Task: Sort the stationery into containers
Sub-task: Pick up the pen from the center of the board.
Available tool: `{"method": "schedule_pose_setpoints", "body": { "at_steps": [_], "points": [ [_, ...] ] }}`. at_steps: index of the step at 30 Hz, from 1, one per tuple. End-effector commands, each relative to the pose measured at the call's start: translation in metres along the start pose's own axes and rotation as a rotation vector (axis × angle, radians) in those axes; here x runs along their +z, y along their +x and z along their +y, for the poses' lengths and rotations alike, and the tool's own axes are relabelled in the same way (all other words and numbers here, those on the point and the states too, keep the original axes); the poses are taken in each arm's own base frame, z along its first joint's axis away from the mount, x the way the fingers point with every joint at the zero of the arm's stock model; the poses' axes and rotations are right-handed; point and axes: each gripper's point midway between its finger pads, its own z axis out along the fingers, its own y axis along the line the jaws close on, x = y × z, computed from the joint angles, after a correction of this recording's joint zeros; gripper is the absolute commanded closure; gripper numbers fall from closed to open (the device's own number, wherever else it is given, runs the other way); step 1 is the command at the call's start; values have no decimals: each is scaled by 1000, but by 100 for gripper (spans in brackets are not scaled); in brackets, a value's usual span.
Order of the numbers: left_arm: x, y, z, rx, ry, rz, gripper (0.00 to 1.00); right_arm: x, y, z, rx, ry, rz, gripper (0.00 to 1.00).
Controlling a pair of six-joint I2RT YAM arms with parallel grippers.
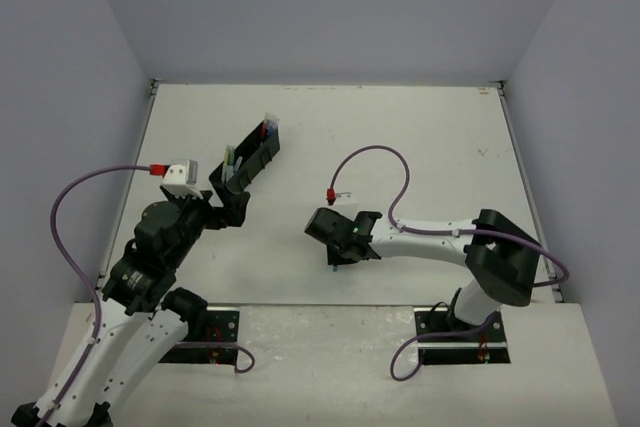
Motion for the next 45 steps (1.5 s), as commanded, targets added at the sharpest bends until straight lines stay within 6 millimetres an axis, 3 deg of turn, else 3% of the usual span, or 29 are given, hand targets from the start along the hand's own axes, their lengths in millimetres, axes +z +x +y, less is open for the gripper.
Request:
{"method": "schedule_pose_setpoints", "body": {
  "at_steps": [1, 7, 18, 29, 35, 38, 42, 43, 45],
  "points": [
    [-2, 0, -2, 0, 0, -12, 0, -3, -10, 11, 46, -2, -26, 73],
    [-1, 3, -2, 2, -3, -1, 0, 4, -8, 18, 41, -4, -7, 75],
    [-1, 5, -4, 7, 7, 8, 0, 30, -4, 9, 30, 135, -3, 79],
    [0, 8, -8, 13, 22, 21, 0, 40, 2, 5, 27, 160, 15, 84],
    [-1, 9, -9, 6, 24, 20, 0, 51, 10, 11, 11, 142, 46, 100],
    [0, 9, -12, -12, 31, 26, 0, 34, -1, 17, 2, 97, 17, 100],
    [8, 11, -13, -92, 6, 39, 0, -36, -51, 22, 52, -49, -163, 100],
    [14, 13, -18, -127, 12, 62, 0, -54, -64, 13, 68, -70, -221, 100],
    [25, 19, -30, -188, 42, 97, 0, -68, -82, -15, 113, -60, -280, 100]
  ]
}}
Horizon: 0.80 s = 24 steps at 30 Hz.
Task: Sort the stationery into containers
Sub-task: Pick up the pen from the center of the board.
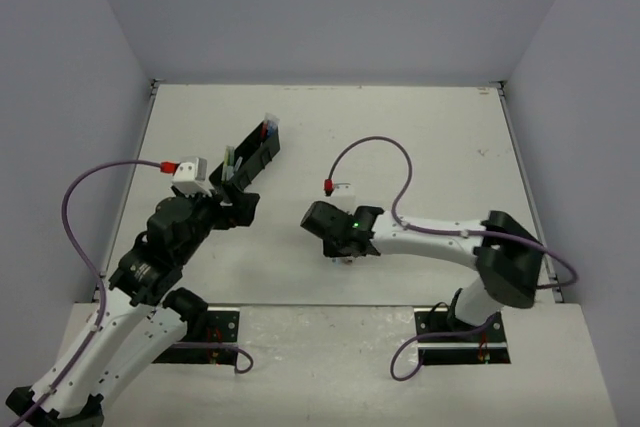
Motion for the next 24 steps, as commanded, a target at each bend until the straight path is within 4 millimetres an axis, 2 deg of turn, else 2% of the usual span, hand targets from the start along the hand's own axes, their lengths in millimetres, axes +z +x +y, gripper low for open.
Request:
{"method": "schedule_pose_setpoints", "body": {
  "at_steps": [1, 3, 4, 6, 7, 10, 11, 12, 14, 15, 16, 17, 19, 24],
  "points": [
    [28, 8, -23, -161, 45, 64, 0, -62, -69, -40, 117, -69, -236, 100],
    [46, 17, -33, -201, 56, 115, 0, -65, -80, -78, 179, -17, -257, 100],
    [63, 25, -38, -215, 35, 155, 0, -69, -82, -94, 203, -1, -276, 100],
    [80, 40, -53, -175, 4, 202, 0, -70, -89, -124, 255, 51, -312, 100],
    [101, 44, -51, -153, -83, 205, 0, -74, -88, -135, 280, 47, -326, 100],
    [136, 84, -64, -103, -168, 305, 0, -78, -94, -164, 328, 90, -364, 100],
    [146, 81, -73, -118, -178, 302, 0, -80, -95, -169, 337, 97, -376, 100],
    [159, 91, -81, -96, -209, 331, 0, -80, -97, -176, 343, 111, -383, 100],
    [169, 101, -91, -99, -254, 356, 0, -80, -95, -181, 346, 123, -384, 100],
    [171, 124, -91, -52, -297, 412, 0, -78, -95, -184, 349, 134, -385, 100],
    [178, 116, -103, -68, -311, 390, 0, -76, -93, -187, 346, 148, -383, 100],
    [181, 117, -109, -66, -329, 388, 0, -74, -92, -189, 344, 159, -381, 100],
    [187, 130, -118, -50, -379, 414, 1, -67, -88, -194, 341, 178, -377, 100],
    [191, 151, -131, -69, -422, 456, 13, -52, -82, -202, 339, 187, -380, 100]
  ]
}}
